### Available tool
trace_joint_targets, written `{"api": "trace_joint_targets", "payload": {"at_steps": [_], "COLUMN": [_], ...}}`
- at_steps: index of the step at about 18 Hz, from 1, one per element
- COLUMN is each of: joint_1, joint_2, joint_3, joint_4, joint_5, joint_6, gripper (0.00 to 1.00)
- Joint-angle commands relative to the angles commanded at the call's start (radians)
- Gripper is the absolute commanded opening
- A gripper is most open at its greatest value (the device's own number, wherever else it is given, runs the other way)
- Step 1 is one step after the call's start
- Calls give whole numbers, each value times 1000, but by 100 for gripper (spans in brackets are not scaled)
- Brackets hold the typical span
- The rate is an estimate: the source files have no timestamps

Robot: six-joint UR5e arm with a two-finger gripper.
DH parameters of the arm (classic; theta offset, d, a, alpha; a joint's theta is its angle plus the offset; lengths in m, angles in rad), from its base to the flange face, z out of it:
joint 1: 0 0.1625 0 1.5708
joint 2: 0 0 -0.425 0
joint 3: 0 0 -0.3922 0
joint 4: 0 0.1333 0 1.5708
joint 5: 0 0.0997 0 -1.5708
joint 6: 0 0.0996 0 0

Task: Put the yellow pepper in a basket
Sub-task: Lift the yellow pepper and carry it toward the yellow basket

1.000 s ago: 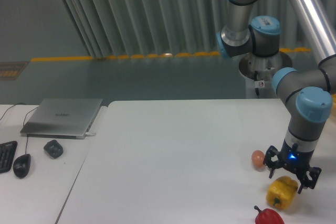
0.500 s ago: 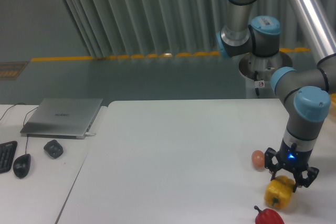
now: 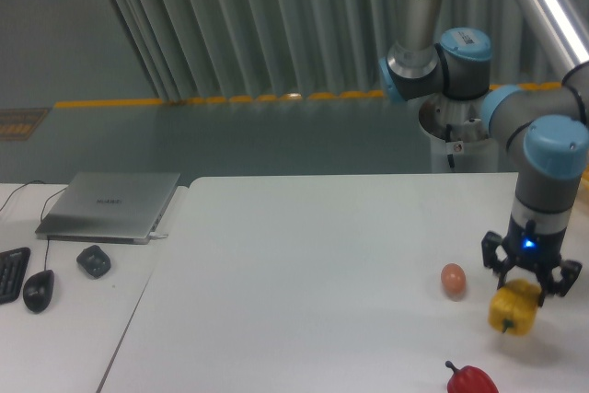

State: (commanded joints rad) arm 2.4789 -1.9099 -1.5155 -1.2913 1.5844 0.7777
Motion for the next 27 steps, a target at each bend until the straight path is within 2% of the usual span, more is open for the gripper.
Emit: {"api": "trace_joint_targets", "payload": {"at_steps": [3,7,10,12,15,17,19,23,27], "joint_1": [35,83,98,103,115,149,179,199,207], "joint_2": [29,57,91,94,95,115,133,138,137], "joint_3": [5,5,3,3,2,-2,-6,-9,-9], "joint_4": [-83,-190,-293,-341,-374,-411,-421,-445,-477], "joint_5": [5,15,113,169,181,184,189,198,287], "joint_6": [30,173,296,345,446,565,661,709,836], "gripper": [46,46,46,46,46,46,46,46,46]}}
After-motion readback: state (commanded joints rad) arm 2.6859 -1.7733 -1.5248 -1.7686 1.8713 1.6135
